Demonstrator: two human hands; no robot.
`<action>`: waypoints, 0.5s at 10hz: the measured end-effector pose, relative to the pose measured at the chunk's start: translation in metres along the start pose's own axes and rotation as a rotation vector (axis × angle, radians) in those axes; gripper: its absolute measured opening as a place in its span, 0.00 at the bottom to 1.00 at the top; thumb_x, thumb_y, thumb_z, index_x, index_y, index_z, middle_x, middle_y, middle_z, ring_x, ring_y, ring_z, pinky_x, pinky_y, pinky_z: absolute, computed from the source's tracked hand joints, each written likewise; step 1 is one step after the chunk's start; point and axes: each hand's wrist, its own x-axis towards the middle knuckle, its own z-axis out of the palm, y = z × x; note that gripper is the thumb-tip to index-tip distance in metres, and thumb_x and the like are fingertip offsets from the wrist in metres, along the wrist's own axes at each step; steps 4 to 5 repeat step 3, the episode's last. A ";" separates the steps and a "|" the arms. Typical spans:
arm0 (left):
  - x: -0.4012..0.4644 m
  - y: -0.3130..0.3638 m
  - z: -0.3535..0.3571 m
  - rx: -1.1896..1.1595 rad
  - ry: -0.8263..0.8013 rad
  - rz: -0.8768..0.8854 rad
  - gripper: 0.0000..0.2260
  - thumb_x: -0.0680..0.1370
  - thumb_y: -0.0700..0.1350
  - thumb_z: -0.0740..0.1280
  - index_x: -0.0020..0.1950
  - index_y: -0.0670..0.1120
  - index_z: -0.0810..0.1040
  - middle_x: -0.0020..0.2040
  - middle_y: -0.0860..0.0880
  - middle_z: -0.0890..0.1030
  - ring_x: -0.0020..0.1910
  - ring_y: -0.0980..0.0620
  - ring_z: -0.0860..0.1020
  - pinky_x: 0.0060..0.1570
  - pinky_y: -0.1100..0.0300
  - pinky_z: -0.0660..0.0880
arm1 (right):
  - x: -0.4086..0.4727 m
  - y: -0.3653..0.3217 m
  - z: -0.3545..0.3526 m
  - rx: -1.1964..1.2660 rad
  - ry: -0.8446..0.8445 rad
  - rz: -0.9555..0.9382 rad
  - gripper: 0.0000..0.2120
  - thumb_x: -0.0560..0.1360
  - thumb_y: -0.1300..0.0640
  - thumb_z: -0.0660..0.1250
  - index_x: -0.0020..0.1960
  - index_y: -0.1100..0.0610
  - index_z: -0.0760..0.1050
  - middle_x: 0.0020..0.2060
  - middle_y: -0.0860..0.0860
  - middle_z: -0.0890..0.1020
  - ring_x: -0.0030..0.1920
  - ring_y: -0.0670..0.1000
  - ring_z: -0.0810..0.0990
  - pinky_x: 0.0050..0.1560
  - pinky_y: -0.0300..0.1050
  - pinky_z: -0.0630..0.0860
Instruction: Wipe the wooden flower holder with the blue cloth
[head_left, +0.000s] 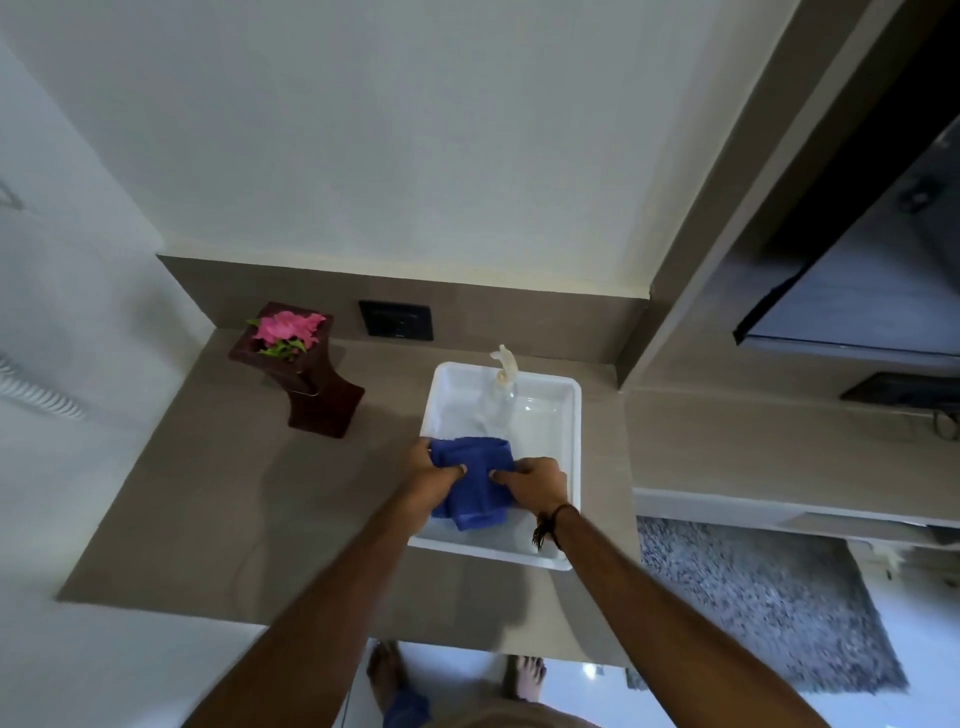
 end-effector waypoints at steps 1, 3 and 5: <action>0.003 -0.006 0.011 0.191 0.017 0.040 0.17 0.74 0.36 0.69 0.62 0.36 0.74 0.59 0.36 0.80 0.61 0.38 0.79 0.61 0.50 0.75 | -0.001 0.012 0.000 -0.121 0.035 0.005 0.12 0.70 0.51 0.76 0.33 0.58 0.80 0.34 0.56 0.83 0.36 0.55 0.80 0.39 0.47 0.78; 0.009 0.000 0.003 0.443 0.018 0.188 0.23 0.76 0.44 0.69 0.71 0.42 0.70 0.66 0.40 0.78 0.63 0.42 0.78 0.65 0.50 0.75 | 0.000 0.007 -0.015 -0.186 0.216 -0.121 0.12 0.74 0.50 0.72 0.45 0.58 0.85 0.40 0.53 0.85 0.43 0.56 0.83 0.49 0.49 0.83; 0.009 0.000 0.003 0.443 0.018 0.188 0.23 0.76 0.44 0.69 0.71 0.42 0.70 0.66 0.40 0.78 0.63 0.42 0.78 0.65 0.50 0.75 | 0.000 0.007 -0.015 -0.186 0.216 -0.121 0.12 0.74 0.50 0.72 0.45 0.58 0.85 0.40 0.53 0.85 0.43 0.56 0.83 0.49 0.49 0.83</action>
